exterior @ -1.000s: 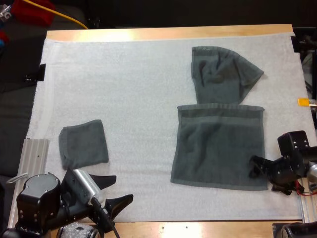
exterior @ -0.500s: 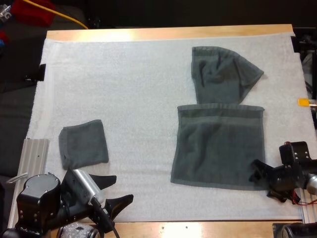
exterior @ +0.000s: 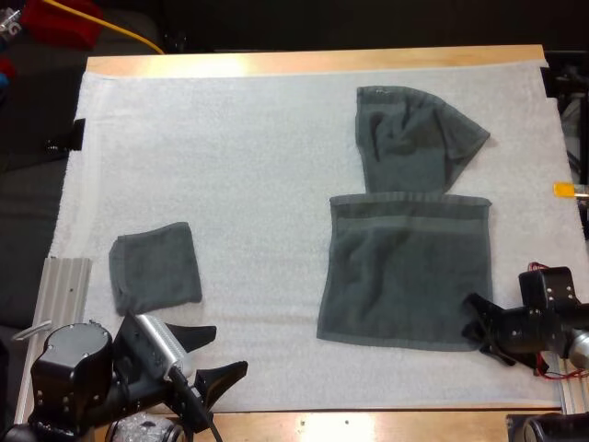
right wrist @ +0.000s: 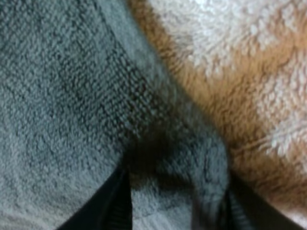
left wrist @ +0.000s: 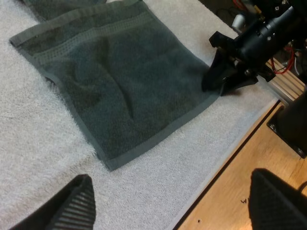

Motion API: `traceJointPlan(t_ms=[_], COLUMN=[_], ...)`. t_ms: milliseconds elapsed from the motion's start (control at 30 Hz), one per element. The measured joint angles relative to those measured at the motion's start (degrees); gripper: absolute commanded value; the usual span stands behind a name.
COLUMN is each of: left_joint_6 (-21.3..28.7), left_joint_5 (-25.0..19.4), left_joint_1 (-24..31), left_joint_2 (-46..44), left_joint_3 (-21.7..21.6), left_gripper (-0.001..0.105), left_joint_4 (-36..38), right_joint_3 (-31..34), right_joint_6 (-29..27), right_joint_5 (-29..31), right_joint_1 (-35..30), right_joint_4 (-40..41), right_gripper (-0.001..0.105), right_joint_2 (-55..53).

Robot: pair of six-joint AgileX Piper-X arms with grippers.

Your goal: Pick towel from pile, fold and stack

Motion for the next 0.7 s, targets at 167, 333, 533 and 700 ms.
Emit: traceJointPlan(t_ms=[167, 333, 533, 700], left_joint_6=[0.0, 0.0, -0.1, -0.1], left_joint_5=[0.0, 0.0, 0.3, 0.6], left_joint_1=[0.0, 0.0, 0.0, 0.0], left_joint_2=[0.0, 0.0, 1.3, 2.5], left_joint_3=[0.0, 0.0, 0.5, 0.5], left_gripper=[0.065, 0.065, 0.065, 0.065], left_joint_4=[0.0, 0.0, 0.0, 0.0], right_joint_3=[0.9, 1.4, 1.4, 1.5], right_joint_6=[-0.1, -0.1, -0.1, -0.1], right_joint_5=[1.3, 2.1, 2.8, 3.0], right_joint_1=[0.2, 0.1, 0.3, 0.3], right_joint_4=[0.0, 0.8, 1.2, 1.4], right_gripper=[0.039, 0.035, 0.003, 0.000], right_joint_2=[-3.1, -6.9, -7.9, -7.9])
